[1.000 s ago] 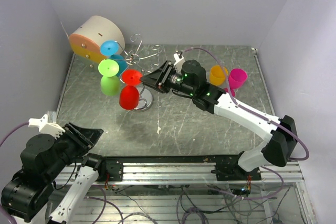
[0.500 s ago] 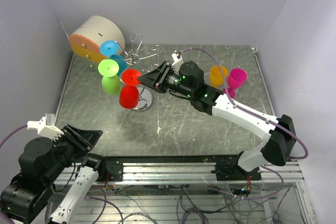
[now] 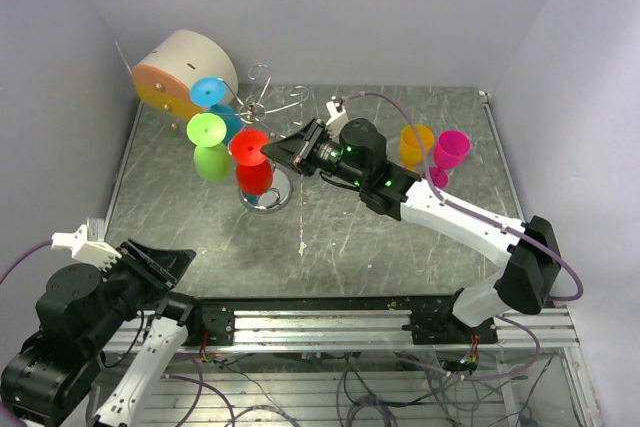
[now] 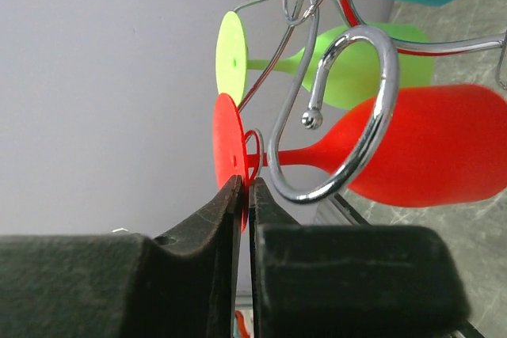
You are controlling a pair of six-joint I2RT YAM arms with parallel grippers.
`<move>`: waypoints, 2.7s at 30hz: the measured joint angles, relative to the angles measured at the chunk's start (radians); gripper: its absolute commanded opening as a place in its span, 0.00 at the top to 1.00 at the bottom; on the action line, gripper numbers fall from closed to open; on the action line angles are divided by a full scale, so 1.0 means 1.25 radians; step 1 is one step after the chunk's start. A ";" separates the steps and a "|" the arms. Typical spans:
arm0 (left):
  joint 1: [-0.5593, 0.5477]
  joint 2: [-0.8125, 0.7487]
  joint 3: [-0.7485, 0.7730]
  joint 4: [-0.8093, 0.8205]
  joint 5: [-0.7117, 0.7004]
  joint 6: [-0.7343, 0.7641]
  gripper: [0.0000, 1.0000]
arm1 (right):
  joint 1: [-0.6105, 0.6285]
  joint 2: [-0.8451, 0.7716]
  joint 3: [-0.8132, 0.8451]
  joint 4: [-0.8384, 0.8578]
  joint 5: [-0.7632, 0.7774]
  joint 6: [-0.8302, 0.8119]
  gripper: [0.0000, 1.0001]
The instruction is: Take the wine glass off the wine glass rack
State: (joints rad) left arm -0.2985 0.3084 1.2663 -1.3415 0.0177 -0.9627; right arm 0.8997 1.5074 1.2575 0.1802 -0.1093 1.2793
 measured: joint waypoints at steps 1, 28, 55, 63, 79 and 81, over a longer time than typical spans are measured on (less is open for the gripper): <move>0.000 -0.002 -0.003 0.000 0.000 -0.001 0.54 | 0.000 -0.005 -0.006 0.006 0.002 0.001 0.97; 0.000 -0.015 -0.028 0.000 0.001 -0.019 0.55 | 0.011 -0.037 -0.020 0.038 -0.031 0.043 1.00; 0.000 -0.017 -0.030 -0.002 0.001 -0.020 0.55 | 0.045 0.038 0.077 -0.007 0.023 -0.004 1.00; 0.000 -0.020 -0.030 -0.002 0.001 -0.020 0.55 | 0.049 0.038 0.066 0.011 0.087 -0.002 1.00; 0.000 -0.029 -0.036 -0.006 0.001 -0.026 0.55 | 0.078 -0.071 -0.073 0.070 0.244 -0.001 1.00; 0.000 -0.029 -0.043 -0.006 0.001 -0.027 0.55 | 0.077 -0.107 -0.098 0.081 0.268 -0.005 1.00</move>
State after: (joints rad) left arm -0.2985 0.2722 1.2125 -1.3487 0.0189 -0.9958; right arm 0.9962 1.3739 1.1347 0.2810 0.2260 1.2732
